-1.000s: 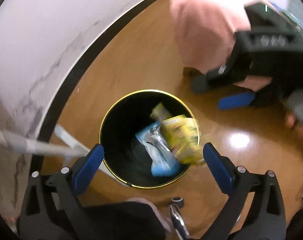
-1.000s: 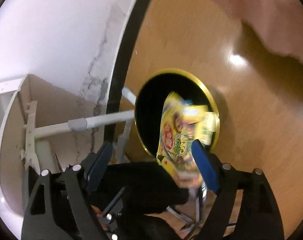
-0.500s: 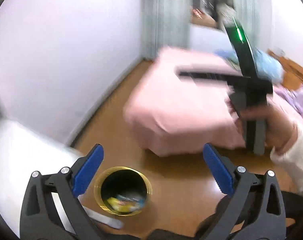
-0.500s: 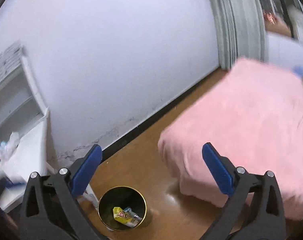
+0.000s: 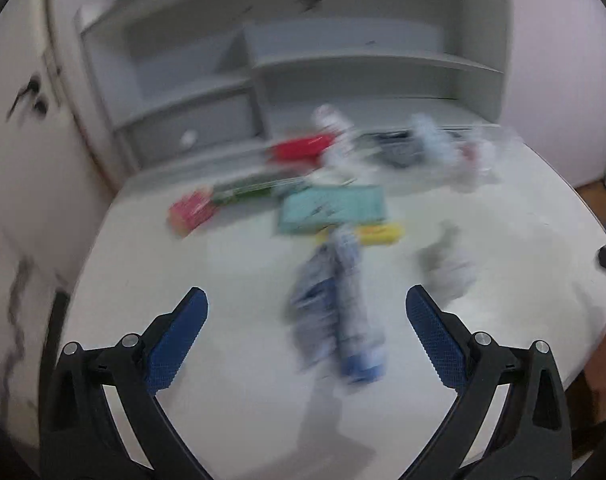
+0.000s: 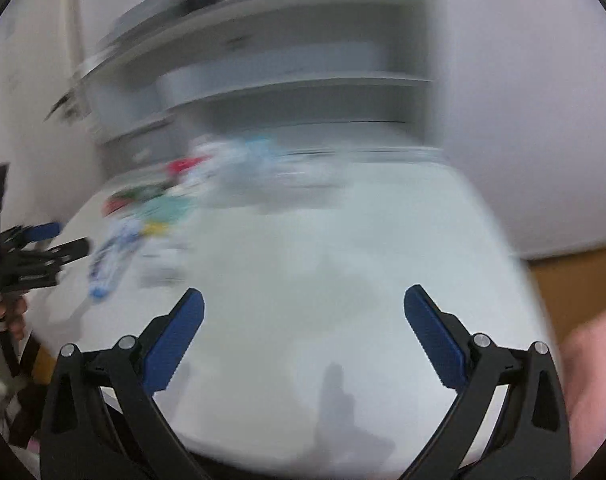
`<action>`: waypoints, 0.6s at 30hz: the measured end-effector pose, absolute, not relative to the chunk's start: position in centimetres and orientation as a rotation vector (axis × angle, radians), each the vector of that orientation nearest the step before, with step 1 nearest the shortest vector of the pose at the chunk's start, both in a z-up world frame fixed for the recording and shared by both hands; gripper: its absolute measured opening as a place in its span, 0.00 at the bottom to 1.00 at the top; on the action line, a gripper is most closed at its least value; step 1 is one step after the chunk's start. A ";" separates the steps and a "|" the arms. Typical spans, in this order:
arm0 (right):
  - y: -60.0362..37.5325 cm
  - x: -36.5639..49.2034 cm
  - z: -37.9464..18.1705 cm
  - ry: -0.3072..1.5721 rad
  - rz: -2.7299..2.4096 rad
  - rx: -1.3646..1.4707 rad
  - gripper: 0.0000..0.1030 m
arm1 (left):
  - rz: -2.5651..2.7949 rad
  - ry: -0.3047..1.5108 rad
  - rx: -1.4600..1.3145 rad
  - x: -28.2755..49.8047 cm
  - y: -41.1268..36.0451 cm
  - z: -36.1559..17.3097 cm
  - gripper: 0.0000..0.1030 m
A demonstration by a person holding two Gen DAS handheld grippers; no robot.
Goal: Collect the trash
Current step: 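Grasp the white tissue with the right gripper while the left grasps the crumpled wrapper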
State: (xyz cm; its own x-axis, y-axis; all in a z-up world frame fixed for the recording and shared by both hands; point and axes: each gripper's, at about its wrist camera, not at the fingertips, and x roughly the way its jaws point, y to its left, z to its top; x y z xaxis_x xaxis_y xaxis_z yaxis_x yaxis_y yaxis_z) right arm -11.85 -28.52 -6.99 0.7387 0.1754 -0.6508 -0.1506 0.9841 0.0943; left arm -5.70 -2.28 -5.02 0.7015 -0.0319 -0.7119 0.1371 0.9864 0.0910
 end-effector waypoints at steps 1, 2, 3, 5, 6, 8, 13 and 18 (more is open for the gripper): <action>-26.8 -10.8 -7.2 0.733 0.227 0.017 0.95 | -0.092 0.797 0.124 -5.6 -1.4 -5.3 0.94; -24.7 -9.7 -7.6 0.752 0.276 -0.008 0.95 | -0.094 0.800 0.120 -6.1 -0.6 -5.4 0.94; -23.2 -8.8 -7.9 0.769 0.305 -0.031 0.95 | -0.099 0.805 0.121 -5.9 -0.6 -5.5 0.94; -21.1 -7.8 -8.3 0.807 0.338 -0.076 0.95 | -0.113 0.820 0.131 -5.1 -1.1 -6.0 0.94; -20.3 -7.6 -8.6 0.823 0.346 -0.090 0.95 | -0.122 0.825 0.132 -4.3 -1.4 -6.5 0.94; -19.4 -6.8 -9.3 0.854 0.355 -0.116 0.95 | -0.150 0.838 0.132 -3.3 -1.5 -7.0 0.94; -18.4 -5.1 -10.9 0.900 0.335 -0.142 0.95 | -0.188 0.880 0.131 -0.5 -2.6 -8.7 0.94; -16.6 -3.9 -11.6 0.901 0.356 -0.178 0.81 | -0.201 0.902 0.113 0.4 -2.6 -9.4 0.90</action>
